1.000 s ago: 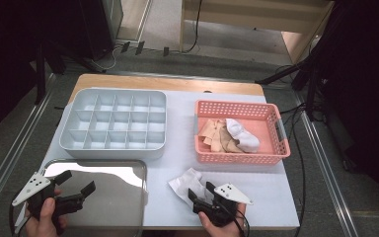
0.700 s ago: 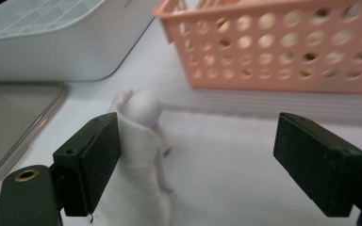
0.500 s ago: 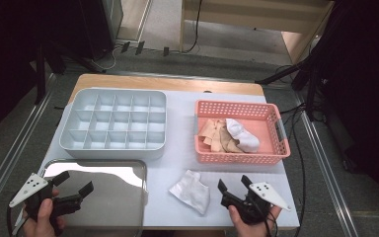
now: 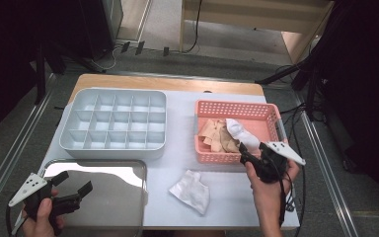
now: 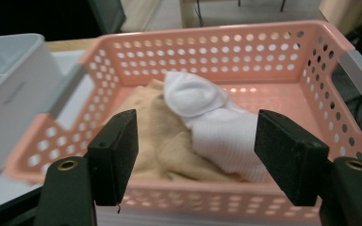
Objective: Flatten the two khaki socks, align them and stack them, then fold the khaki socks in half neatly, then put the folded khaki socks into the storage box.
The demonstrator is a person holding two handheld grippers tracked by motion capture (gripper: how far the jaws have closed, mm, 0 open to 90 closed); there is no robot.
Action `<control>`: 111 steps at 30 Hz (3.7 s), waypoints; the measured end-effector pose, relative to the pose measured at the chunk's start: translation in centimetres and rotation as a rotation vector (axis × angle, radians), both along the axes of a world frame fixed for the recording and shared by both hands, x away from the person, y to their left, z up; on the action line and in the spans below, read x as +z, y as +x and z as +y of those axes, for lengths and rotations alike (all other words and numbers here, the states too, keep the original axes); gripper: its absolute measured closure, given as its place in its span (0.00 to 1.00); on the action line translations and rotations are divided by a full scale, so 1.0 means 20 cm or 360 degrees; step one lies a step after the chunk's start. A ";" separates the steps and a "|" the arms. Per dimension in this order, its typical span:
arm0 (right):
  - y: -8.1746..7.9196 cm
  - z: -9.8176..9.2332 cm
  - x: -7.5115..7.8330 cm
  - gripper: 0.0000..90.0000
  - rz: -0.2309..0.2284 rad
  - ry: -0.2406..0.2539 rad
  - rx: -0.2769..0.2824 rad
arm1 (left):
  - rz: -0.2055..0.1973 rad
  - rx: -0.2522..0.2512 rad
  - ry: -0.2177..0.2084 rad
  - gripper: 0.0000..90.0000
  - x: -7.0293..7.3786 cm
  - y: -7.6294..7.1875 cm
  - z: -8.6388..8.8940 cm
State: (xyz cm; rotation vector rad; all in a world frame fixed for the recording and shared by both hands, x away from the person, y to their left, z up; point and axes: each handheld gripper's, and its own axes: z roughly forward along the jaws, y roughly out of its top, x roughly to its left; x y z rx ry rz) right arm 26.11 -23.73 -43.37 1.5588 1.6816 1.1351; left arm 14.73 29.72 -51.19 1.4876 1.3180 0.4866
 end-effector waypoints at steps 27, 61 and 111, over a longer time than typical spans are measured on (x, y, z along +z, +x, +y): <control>0.46 0.04 -0.12 0.56 0.0629 -0.0235 -0.0252 | -0.0002 -0.0003 -0.0017 0.00 0.00 0.00 0.01; 0.87 0.14 -0.15 0.33 0.0406 -0.0212 0.0032 | 0.0002 0.0017 -0.0037 0.00 0.00 0.01 0.04; 0.53 0.08 0.02 0.85 -0.0011 0.0150 0.0184 | 0.0001 -0.0017 -0.0004 0.00 0.00 0.01 0.00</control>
